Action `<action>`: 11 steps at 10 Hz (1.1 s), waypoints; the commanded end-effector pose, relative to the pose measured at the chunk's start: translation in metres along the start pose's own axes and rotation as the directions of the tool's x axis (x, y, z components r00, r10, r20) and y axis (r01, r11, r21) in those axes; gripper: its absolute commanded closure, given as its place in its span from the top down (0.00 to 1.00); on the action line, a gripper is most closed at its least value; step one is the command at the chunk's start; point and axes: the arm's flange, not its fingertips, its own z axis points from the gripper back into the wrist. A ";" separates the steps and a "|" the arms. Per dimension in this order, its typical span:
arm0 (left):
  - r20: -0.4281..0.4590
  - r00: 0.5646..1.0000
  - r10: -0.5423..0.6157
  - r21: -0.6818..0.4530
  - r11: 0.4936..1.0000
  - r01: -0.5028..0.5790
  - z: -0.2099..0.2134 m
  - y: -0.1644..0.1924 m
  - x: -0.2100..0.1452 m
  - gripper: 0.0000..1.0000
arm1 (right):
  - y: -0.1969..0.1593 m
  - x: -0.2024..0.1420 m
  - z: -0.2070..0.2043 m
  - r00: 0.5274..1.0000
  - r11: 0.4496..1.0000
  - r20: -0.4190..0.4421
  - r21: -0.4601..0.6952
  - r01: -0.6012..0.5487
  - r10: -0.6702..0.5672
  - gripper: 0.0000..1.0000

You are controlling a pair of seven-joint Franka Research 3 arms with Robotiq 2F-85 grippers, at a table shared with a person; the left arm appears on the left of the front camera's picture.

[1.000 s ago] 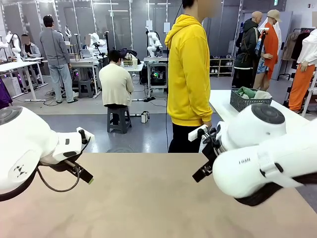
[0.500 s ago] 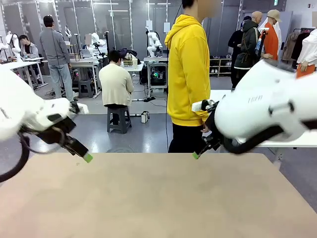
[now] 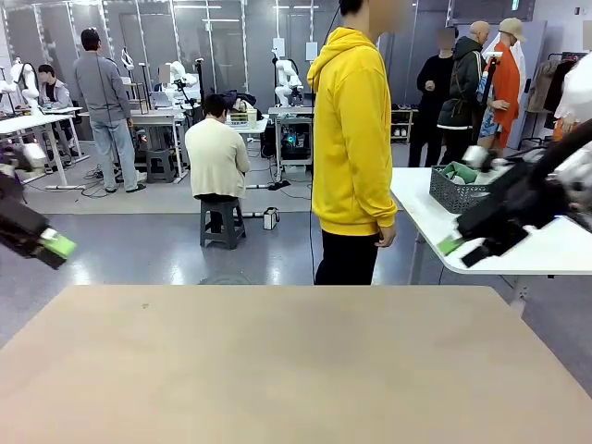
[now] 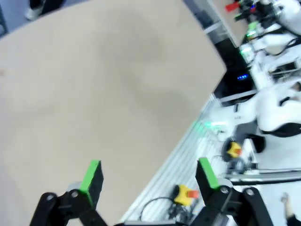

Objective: Fold the towels and place them in the basket.
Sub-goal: When a person lays out a Towel with hook on the table, fold it in half twice.

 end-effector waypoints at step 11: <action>0.318 0.925 0.207 -0.145 0.975 -0.169 0.141 0.058 -0.129 1.00 | -0.112 -0.126 0.152 0.879 0.946 0.386 0.266 0.183 -0.279 1.00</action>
